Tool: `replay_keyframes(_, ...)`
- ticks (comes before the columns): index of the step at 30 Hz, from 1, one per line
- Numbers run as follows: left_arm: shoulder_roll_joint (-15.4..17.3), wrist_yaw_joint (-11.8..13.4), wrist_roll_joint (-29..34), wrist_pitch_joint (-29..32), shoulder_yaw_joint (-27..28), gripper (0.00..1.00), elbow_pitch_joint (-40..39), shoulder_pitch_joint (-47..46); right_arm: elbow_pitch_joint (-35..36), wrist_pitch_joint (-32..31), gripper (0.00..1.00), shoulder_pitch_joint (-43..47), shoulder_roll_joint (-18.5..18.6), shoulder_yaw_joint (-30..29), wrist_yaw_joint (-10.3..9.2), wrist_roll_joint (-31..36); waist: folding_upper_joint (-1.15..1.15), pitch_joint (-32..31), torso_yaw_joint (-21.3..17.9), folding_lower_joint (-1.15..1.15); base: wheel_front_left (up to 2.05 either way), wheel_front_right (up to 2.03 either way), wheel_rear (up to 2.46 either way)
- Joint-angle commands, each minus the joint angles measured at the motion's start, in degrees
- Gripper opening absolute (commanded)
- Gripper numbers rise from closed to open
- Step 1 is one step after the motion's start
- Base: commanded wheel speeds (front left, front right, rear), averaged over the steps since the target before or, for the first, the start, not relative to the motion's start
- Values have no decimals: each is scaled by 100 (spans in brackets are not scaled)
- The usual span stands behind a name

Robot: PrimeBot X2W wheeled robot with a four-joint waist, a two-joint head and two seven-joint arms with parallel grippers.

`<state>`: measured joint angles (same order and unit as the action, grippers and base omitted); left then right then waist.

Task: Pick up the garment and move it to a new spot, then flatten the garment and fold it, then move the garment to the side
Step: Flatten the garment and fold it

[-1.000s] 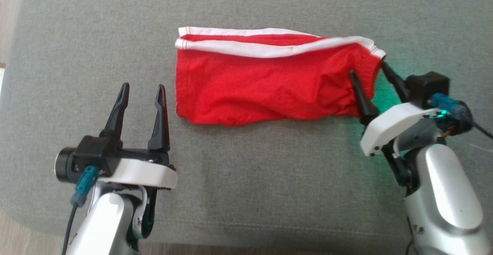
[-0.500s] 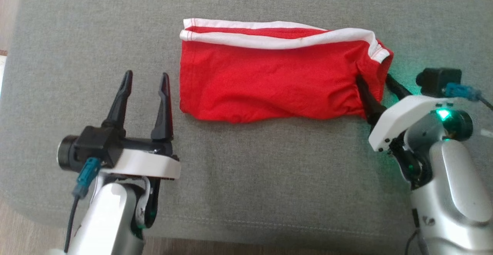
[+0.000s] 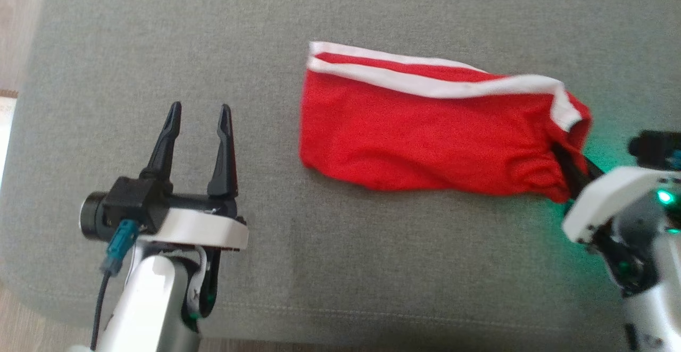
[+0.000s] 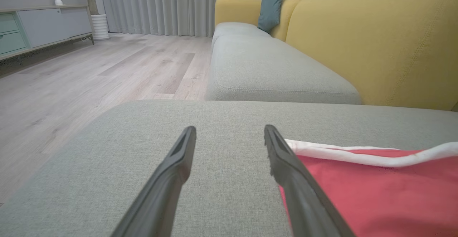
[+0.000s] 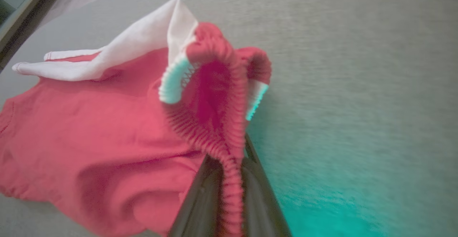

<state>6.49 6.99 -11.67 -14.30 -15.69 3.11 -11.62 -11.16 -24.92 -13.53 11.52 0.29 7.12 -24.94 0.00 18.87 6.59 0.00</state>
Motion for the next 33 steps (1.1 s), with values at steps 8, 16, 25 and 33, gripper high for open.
replay_keyframes(8,9,-62,113,-70,338,100,-112,159,970,-746,0,213,508,107,36,-1380,0,-298,-151,0,0,0,0)
replay_keyframes(16,-27,-120,136,-70,313,100,-19,192,1332,-2037,0,-316,-81,132,36,-2963,0,-451,-87,0,0,0,0)
replay_keyframes(25,-119,-162,118,-70,234,100,80,157,-14,-2231,0,-1399,-815,649,36,-3020,0,-374,335,0,0,0,0)
replay_keyframes(33,-205,-196,91,-70,193,100,152,101,-1318,-1163,0,-2040,-862,1537,36,-2961,0,-266,637,0,0,0,0)
